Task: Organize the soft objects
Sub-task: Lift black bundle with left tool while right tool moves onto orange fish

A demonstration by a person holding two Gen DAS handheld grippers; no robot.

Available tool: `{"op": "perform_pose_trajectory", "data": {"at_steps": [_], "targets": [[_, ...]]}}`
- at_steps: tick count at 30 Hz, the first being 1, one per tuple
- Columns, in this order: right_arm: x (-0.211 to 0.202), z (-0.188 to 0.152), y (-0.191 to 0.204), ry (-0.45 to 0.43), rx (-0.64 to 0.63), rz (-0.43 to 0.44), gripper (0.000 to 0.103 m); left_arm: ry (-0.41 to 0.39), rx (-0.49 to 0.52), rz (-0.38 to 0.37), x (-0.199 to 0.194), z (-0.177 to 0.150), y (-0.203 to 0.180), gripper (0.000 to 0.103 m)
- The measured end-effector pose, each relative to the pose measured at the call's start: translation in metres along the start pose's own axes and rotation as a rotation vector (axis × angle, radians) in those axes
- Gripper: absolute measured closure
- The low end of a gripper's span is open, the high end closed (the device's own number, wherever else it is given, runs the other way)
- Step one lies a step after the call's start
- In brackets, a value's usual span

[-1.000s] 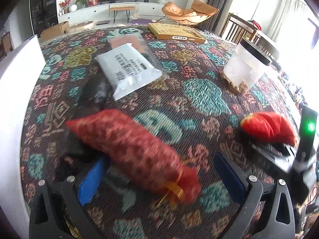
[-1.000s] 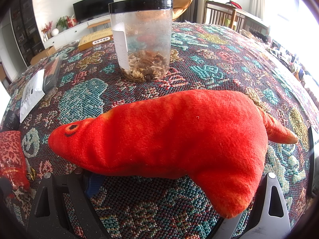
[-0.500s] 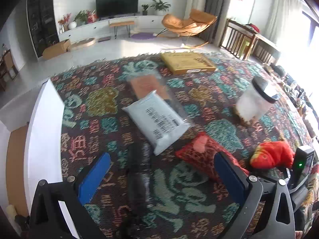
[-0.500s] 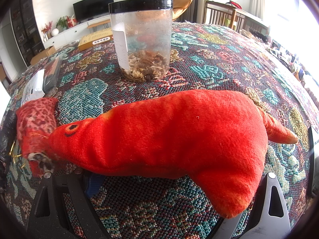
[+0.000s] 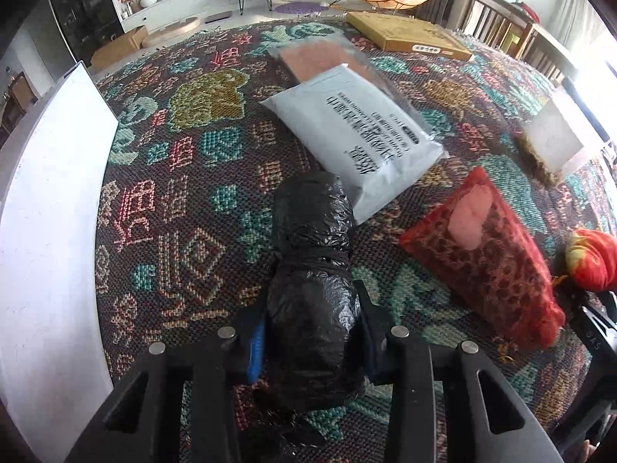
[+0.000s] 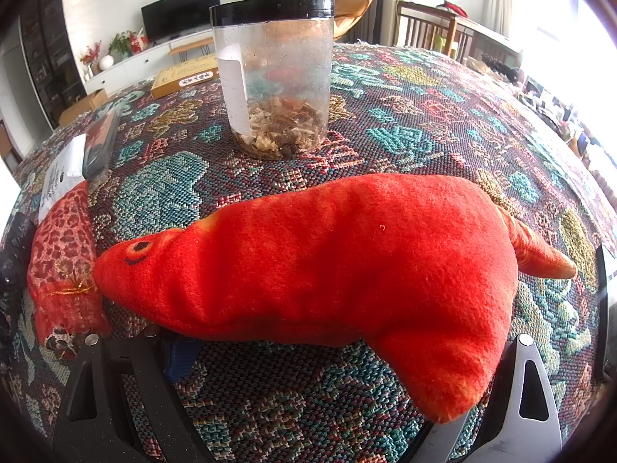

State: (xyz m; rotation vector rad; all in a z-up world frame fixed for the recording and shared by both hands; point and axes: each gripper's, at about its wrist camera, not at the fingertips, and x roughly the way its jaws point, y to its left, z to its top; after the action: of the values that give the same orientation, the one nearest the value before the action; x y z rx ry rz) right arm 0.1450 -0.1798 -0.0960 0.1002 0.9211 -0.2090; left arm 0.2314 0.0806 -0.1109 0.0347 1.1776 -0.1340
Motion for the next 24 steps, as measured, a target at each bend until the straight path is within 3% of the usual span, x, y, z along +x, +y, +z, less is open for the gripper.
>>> {"op": "perform_pose_trajectory", "data": {"at_steps": [5, 8, 14, 16, 17, 18, 24], "targets": [[0.0, 0.0, 0.0, 0.0, 0.0, 0.0, 0.01, -0.06, 0.027, -0.078, -0.047, -0.019, -0.021, 0.066], [0.0, 0.0, 0.0, 0.0, 0.0, 0.0, 0.01, -0.051, 0.056, -0.109, -0.064, -0.053, -0.038, 0.066], [0.0, 0.0, 0.0, 0.0, 0.0, 0.0, 0.01, -0.003, 0.098, -0.091, -0.046, -0.126, -0.065, 0.063], [0.0, 0.0, 0.0, 0.0, 0.0, 0.0, 0.01, -0.071, 0.122, -0.058, -0.046, -0.137, -0.073, 0.047], [0.0, 0.0, 0.0, 0.0, 0.0, 0.0, 0.01, -0.077, 0.133, -0.021, -0.045, -0.138, -0.078, 0.02], [0.0, 0.0, 0.0, 0.0, 0.0, 0.0, 0.01, -0.078, 0.139, 0.0, -0.044, -0.138, -0.081, 0.008], [0.0, 0.0, 0.0, 0.0, 0.0, 0.0, 0.01, -0.082, 0.16, -0.034, -0.039, -0.135, -0.089, 0.008]]}}
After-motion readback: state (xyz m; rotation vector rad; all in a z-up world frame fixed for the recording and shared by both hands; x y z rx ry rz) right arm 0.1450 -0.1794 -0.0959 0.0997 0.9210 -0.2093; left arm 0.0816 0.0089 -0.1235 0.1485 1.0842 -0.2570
